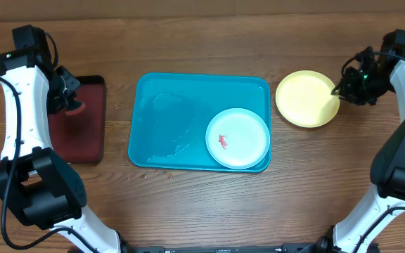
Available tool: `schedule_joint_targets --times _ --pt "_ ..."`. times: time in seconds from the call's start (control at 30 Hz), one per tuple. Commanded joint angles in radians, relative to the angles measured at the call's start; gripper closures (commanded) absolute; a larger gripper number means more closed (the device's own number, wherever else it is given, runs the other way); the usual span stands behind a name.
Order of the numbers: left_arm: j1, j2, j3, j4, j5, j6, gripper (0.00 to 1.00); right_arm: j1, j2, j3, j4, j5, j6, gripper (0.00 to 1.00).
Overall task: Clean dirty plates on tray and stack at the side
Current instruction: 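Stack the yellow plate onto the white plate and release, then reach the right gripper to the light-blue plate rim and grip it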
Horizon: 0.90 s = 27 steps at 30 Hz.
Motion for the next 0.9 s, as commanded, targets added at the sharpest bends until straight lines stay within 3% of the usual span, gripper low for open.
schedule_joint_targets --times 0.0,0.07,0.1,0.4,0.57,0.7,0.87 --pt "0.018 -0.012 -0.024 0.029 0.018 0.040 0.96 0.073 -0.043 -0.031 0.023 -0.066 -0.006 0.67" --pt "0.031 -0.010 -0.031 0.052 0.013 0.047 0.96 0.118 -0.043 -0.050 0.045 -0.065 -0.014 0.50" --pt "0.040 -0.006 -0.035 0.063 0.012 0.046 0.96 0.146 -0.043 -0.060 0.051 -0.066 -0.040 0.46" --pt "0.090 0.129 -0.045 0.081 0.019 0.046 0.96 0.385 -0.043 -0.068 0.111 0.044 -0.141 0.43" --pt "0.090 0.185 -0.045 0.088 0.019 0.047 0.96 0.486 -0.043 -0.069 0.107 0.176 -0.285 0.37" --pt "0.090 0.189 -0.045 0.097 0.019 0.053 0.96 0.533 -0.042 -0.076 0.085 0.188 -0.395 0.35" --pt "0.090 0.189 -0.045 0.095 0.019 0.090 0.96 0.546 -0.042 -0.109 0.068 0.216 -0.395 0.35"
